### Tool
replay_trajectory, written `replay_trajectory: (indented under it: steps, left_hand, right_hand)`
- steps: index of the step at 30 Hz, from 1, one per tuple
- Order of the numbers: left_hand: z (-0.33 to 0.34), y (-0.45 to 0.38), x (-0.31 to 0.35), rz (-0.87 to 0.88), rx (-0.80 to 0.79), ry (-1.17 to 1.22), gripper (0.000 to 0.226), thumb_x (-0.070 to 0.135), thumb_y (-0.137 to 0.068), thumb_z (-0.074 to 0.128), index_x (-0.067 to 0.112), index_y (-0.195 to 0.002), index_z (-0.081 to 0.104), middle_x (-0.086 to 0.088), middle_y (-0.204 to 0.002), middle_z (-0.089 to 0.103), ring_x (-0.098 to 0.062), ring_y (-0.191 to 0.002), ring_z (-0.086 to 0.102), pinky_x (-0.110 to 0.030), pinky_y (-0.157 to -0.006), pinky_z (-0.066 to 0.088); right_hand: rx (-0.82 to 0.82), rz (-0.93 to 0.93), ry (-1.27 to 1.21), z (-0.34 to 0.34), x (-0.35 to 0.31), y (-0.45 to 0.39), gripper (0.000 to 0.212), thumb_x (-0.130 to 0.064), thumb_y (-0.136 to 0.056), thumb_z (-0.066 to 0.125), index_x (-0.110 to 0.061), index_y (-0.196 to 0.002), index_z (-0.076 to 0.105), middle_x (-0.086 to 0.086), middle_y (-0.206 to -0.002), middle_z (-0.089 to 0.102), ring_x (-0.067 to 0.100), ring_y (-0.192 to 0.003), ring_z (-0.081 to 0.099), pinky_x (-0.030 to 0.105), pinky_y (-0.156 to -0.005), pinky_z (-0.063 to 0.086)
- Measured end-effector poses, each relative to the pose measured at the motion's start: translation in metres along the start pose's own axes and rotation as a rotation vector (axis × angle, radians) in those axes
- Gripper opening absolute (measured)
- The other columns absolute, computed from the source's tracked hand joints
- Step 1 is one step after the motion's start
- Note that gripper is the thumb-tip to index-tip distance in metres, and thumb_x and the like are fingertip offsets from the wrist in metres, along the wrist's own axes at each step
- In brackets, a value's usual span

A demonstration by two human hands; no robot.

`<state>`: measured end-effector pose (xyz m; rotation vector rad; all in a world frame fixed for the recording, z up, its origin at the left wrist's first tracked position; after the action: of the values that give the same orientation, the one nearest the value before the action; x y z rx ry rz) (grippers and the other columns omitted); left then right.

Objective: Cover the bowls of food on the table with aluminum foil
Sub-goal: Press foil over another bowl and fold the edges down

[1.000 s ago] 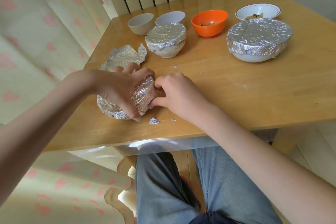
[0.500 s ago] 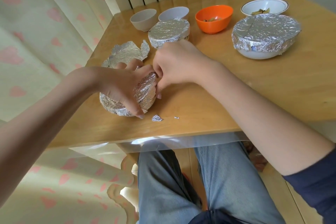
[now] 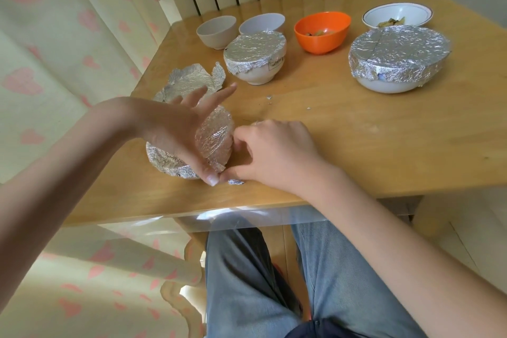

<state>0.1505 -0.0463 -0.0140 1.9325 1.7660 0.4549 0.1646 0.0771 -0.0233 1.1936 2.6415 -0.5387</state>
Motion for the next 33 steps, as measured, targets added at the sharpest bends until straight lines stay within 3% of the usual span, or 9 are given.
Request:
replay_trajectory:
  steps: [3,6,8,13,18,20,24,29,33]
  left_hand:
    - [-0.004,0.002,0.005,0.090,0.052,-0.117,0.143,0.072,-0.030,0.080,0.074,-0.127,-0.025,0.023,-0.151,-0.036,-0.019,-0.141,-0.036,-0.066,-0.113,-0.004]
    - [0.002,0.000,0.014,0.224,0.049,-0.087,0.114,0.055,-0.045,0.091,0.078,-0.119,0.008,0.031,-0.149,-0.004,-0.011,-0.147,-0.008,-0.055,-0.117,0.019]
    - [0.002,-0.003,0.016,0.263,0.063,-0.061,0.101,0.049,-0.048,0.092,0.077,-0.108,0.015,0.029,-0.138,0.011,-0.010,-0.140,0.008,-0.045,-0.112,0.030]
    - [0.001,-0.009,0.017,0.278,0.075,-0.076,0.097,0.048,-0.048,0.091,0.070,-0.107,0.018,0.025,-0.131,0.012,-0.006,-0.132,0.011,-0.036,-0.105,0.031]
    - [0.001,-0.009,0.016,0.290,0.078,-0.050,0.099,0.048,-0.047,0.093,0.072,-0.107,0.019,0.026,-0.133,0.012,-0.002,-0.132,0.007,-0.039,-0.107,0.033]
    - [0.001,-0.009,0.017,0.302,0.077,-0.053,0.098,0.049,-0.047,0.092,0.080,-0.095,0.013,0.027,-0.131,0.011,-0.001,-0.131,0.006,-0.038,-0.107,0.033]
    - [0.002,-0.010,0.015,0.300,0.075,-0.049,0.093,0.051,-0.047,0.092,0.075,-0.102,0.020,0.029,-0.132,0.010,0.000,-0.131,0.005,-0.041,-0.108,0.034]
    - [0.001,-0.011,0.015,0.305,0.079,-0.036,0.098,0.049,-0.049,0.091,0.077,-0.103,0.015,0.028,-0.132,0.011,0.001,-0.128,0.006,-0.035,-0.104,0.032]
    - [0.001,-0.010,0.015,0.294,0.079,-0.045,0.096,0.049,-0.050,0.091,0.076,-0.103,0.015,0.026,-0.131,0.012,-0.003,-0.131,0.006,-0.038,-0.106,0.032]
  right_hand:
    - [0.043,0.026,0.032,0.008,-0.002,0.004,0.063,-0.080,-0.068,0.055,-0.028,-0.104,0.056,-0.008,-0.099,0.064,0.019,-0.096,0.060,0.029,-0.066,0.029]
    - [0.106,0.070,0.036,0.012,-0.007,0.005,0.061,-0.076,-0.074,0.053,-0.024,-0.104,0.057,-0.003,-0.101,0.066,0.020,-0.096,0.062,0.028,-0.063,0.029]
    - [0.127,0.087,0.030,0.012,-0.008,0.005,0.054,-0.071,-0.079,0.052,-0.024,-0.102,0.059,-0.002,-0.097,0.067,0.020,-0.094,0.063,0.027,-0.062,0.029]
    - [0.097,0.095,-0.043,0.012,-0.002,0.000,0.045,-0.067,-0.080,0.056,-0.025,-0.095,0.063,-0.004,-0.090,0.069,0.021,-0.089,0.065,0.027,-0.063,0.037]
    - [0.041,0.063,-0.062,0.007,-0.001,-0.009,0.039,-0.063,-0.077,0.062,-0.024,-0.083,0.063,-0.005,-0.084,0.066,0.019,-0.086,0.061,0.027,-0.065,0.037]
    - [-0.011,0.066,-0.051,0.005,0.001,-0.015,0.042,-0.064,-0.071,0.067,-0.023,-0.074,0.063,-0.008,-0.072,0.058,0.018,-0.081,0.058,0.027,-0.062,0.035]
    - [-0.009,0.088,0.026,-0.007,0.007,-0.029,0.059,-0.075,-0.050,0.072,-0.022,-0.057,0.047,-0.011,-0.060,0.042,0.017,-0.072,0.049,0.027,-0.059,0.029]
    - [0.005,0.126,-0.065,-0.001,0.015,-0.013,0.059,-0.081,-0.054,0.064,-0.023,-0.059,0.055,-0.010,-0.064,0.059,0.012,-0.071,0.057,0.026,-0.061,0.038]
    - [0.056,0.139,-0.135,-0.003,0.008,-0.007,0.060,-0.080,-0.056,0.064,-0.022,-0.054,0.050,-0.010,-0.060,0.057,0.010,-0.067,0.056,0.026,-0.059,0.038]
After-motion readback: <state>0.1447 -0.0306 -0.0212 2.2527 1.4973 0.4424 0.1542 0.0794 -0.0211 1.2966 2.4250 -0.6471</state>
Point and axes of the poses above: each hand's wrist, its own y-axis away from the middle knuckle, its own z-axis out of the palm, x = y × z, the point moved 8 cm from there along -y, towards the middle knuckle
